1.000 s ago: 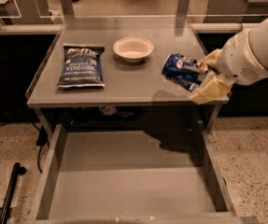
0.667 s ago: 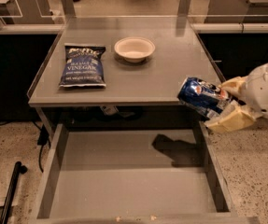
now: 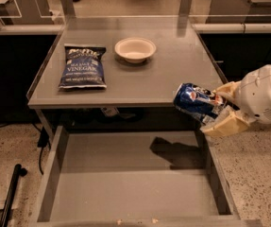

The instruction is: Place pepsi can into top drawer

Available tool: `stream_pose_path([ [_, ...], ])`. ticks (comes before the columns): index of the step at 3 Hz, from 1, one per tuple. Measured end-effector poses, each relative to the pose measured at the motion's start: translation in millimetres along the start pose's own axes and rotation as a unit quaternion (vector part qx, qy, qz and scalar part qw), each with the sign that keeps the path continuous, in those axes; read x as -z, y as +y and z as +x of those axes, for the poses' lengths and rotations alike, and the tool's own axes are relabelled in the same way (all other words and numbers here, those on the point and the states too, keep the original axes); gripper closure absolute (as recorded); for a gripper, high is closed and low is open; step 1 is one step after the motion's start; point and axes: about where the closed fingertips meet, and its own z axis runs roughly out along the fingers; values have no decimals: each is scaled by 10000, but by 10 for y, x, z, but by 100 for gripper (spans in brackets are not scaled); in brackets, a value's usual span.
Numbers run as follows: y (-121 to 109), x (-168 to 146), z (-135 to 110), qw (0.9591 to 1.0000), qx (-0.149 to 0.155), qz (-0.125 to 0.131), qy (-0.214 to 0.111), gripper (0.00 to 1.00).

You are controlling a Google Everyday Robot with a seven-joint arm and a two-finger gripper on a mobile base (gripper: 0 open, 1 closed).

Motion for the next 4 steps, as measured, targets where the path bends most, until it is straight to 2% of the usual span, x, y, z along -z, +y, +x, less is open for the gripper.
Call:
stream_pose_path([
  [2,321,-780,104,9983,-13,-444,381,100],
  [3,394,-1087,182,9983,-36,-422,397,100],
  [4,335,-1345,240,9995,-130,-118,253,100],
])
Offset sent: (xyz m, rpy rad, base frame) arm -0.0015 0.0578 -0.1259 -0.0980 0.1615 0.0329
